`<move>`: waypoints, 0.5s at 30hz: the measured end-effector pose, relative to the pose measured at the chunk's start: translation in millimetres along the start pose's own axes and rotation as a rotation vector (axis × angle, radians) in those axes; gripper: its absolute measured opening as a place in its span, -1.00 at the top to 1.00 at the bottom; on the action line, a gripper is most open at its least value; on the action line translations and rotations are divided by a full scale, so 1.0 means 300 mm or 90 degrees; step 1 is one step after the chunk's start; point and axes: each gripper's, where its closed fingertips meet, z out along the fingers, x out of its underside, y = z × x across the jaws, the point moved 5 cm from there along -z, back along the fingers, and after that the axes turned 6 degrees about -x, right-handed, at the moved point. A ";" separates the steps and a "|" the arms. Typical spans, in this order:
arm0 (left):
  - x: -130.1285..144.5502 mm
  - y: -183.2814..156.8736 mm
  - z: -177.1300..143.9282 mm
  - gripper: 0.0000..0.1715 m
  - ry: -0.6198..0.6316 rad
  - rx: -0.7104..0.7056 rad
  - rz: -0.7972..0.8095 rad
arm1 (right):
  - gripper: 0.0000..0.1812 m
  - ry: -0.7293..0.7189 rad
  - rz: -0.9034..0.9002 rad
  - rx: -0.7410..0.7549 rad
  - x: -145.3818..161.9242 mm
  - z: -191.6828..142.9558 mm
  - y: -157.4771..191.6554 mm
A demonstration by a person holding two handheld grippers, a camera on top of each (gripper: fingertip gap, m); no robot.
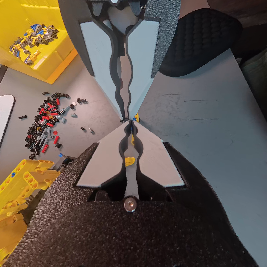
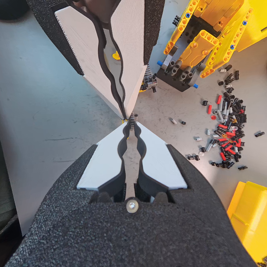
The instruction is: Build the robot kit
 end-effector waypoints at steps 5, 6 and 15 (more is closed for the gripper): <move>0.002 -0.001 0.000 1.00 -0.001 0.013 -0.020 | 0.95 -0.001 0.001 -0.003 0.001 0.000 0.003; 0.003 0.001 0.001 1.00 -0.003 0.014 -0.027 | 0.95 0.000 0.002 -0.003 0.001 0.000 0.002; 0.016 0.000 0.002 1.00 -0.042 0.019 -0.080 | 0.96 0.003 -0.003 0.000 0.000 0.000 0.004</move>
